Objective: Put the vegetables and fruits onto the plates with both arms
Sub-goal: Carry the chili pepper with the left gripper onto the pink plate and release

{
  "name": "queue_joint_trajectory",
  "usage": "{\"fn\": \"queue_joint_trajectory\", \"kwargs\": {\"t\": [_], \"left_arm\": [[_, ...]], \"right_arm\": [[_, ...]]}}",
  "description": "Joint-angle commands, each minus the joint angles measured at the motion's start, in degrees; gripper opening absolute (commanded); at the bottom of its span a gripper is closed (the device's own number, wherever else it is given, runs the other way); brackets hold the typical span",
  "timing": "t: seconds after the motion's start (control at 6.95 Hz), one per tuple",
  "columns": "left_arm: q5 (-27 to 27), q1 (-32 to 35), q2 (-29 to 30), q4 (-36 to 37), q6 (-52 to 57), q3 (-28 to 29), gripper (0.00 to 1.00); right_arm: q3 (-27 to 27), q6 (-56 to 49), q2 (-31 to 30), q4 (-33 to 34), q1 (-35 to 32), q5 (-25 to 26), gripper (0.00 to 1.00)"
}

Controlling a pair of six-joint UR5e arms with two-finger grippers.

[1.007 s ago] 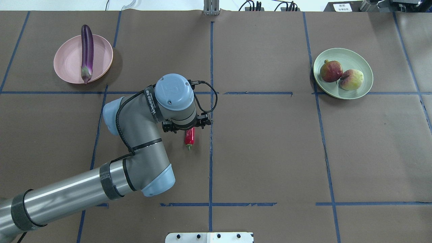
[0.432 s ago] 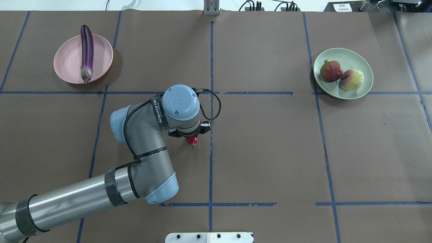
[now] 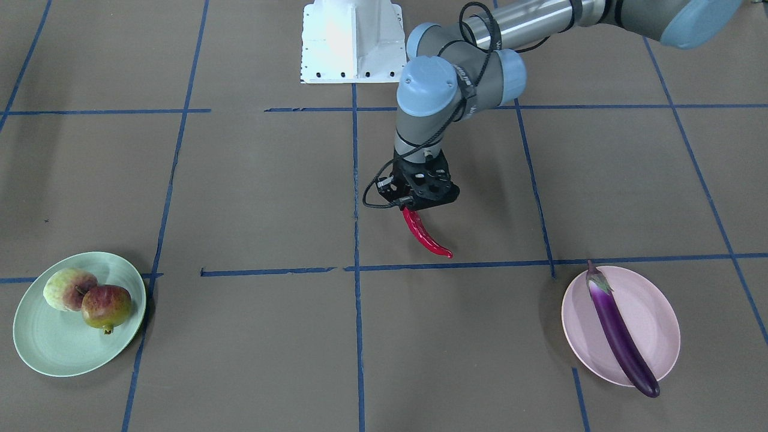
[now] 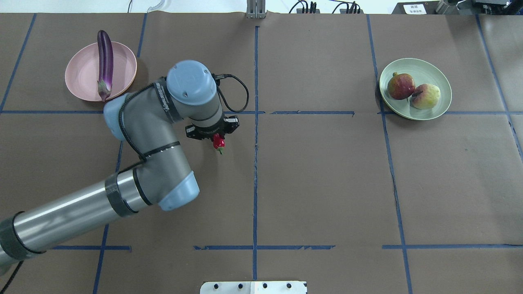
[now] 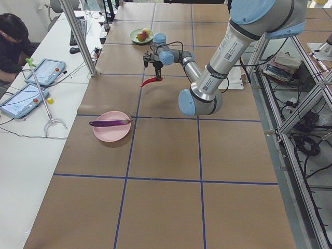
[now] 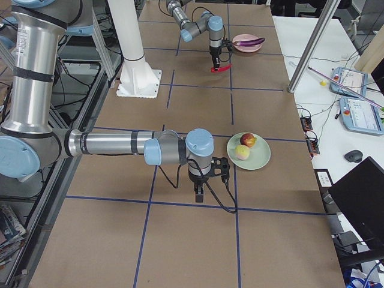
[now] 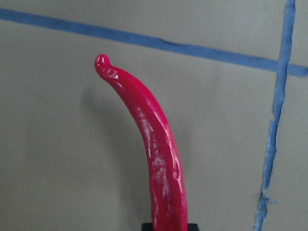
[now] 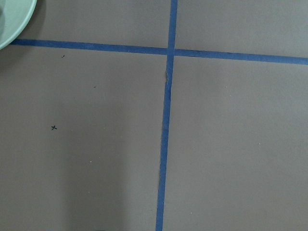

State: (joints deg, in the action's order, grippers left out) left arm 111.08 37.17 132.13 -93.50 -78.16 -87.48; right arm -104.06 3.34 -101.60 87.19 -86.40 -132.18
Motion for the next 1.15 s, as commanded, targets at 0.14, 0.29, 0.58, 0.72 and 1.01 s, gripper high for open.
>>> {"fn": "queue_joint_trajectory", "kwargs": {"t": [0.14,0.29,0.58,0.72,1.01], "left_arm": [[6.3,18.2,-6.1,-0.1,22.0,4.4,0.00],[6.2,20.8,-6.0,-0.9,27.9,9.8,0.00],[5.9,21.5,-6.1,-4.2,31.0,15.5,0.43],[6.1,21.5,-6.2,-6.0,31.5,15.3,0.99],[7.0,24.2,-7.1,-5.3,41.7,12.4,1.00]], "right_arm": [[0.0,0.0,-0.1,0.1,0.0,0.0,1.00],[0.0,0.0,0.0,0.1,0.0,0.0,1.00],[0.0,0.0,0.0,0.1,0.1,0.0,1.00],[0.0,0.1,0.0,0.1,0.1,0.0,1.00],[0.5,0.2,0.6,0.2,0.3,0.5,1.00]]}}
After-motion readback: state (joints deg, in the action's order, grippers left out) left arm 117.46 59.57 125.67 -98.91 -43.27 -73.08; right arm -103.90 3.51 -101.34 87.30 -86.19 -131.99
